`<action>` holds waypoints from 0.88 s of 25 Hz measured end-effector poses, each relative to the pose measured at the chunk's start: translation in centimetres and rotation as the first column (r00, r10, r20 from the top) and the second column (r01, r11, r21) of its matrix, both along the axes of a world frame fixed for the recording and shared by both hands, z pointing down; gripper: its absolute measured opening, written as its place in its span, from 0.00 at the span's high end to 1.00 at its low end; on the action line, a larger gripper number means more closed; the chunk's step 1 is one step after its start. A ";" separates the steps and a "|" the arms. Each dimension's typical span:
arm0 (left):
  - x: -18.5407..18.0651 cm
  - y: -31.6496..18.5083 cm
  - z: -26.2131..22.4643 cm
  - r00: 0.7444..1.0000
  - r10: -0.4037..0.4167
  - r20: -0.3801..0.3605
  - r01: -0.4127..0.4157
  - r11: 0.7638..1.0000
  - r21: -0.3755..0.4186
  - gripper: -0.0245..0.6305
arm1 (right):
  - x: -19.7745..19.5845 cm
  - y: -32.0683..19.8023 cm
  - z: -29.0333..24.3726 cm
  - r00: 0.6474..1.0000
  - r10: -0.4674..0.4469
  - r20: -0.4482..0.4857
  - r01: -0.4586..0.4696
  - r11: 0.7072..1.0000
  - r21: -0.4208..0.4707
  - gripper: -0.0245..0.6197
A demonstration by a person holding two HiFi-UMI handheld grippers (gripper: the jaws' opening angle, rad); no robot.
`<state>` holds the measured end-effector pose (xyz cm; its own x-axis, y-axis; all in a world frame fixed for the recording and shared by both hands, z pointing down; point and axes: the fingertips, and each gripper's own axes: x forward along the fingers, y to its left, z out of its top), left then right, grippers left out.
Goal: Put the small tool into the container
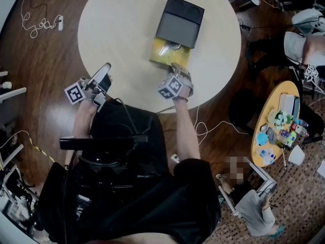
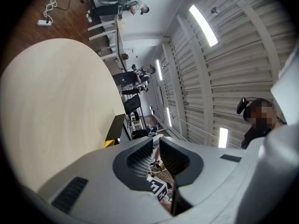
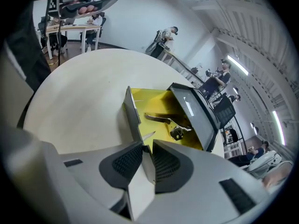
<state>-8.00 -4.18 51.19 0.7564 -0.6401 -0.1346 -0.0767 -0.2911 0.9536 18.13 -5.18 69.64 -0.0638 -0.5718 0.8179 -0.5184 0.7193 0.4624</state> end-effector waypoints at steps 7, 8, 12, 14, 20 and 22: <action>-0.4 -0.3 0.2 1.000 -0.007 -0.001 0.007 1.000 -0.007 0.90 | -0.1 -0.6 0.2 1.000 0.012 -0.003 -0.012 1.000 0.000 0.85; -0.3 -0.3 0.1 1.000 -0.004 -0.001 0.004 1.000 -0.007 0.90 | -0.1 -1.0 0.1 1.000 0.016 -0.008 -0.016 1.000 0.005 0.85; -0.2 -0.2 0.2 1.000 0.003 -0.001 -0.003 1.000 -0.008 0.90 | 0.3 -2.6 0.0 1.000 0.020 -0.024 -0.020 1.000 0.022 0.85; -0.4 -0.2 0.3 1.000 -0.004 0.002 0.004 1.000 -0.010 0.90 | 0.4 -2.9 -0.1 1.000 0.020 -0.024 -0.020 1.000 0.022 0.85; -0.6 -0.3 0.3 1.000 -0.009 0.003 0.009 1.000 -0.011 0.90 | 0.4 -3.0 0.1 1.000 0.019 -0.023 -0.019 1.000 0.021 0.85; -0.4 -0.3 0.2 1.000 -0.003 0.003 0.003 1.000 -0.009 0.90 | 0.5 -3.4 0.0 0.999 0.019 -0.030 -0.018 0.999 0.032 0.85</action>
<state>-8.44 -4.44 51.42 0.7548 -0.6435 -0.1269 -0.0801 -0.2825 0.9559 18.65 -8.60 69.60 -0.0279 -0.5981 0.8010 -0.5169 0.6944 0.5005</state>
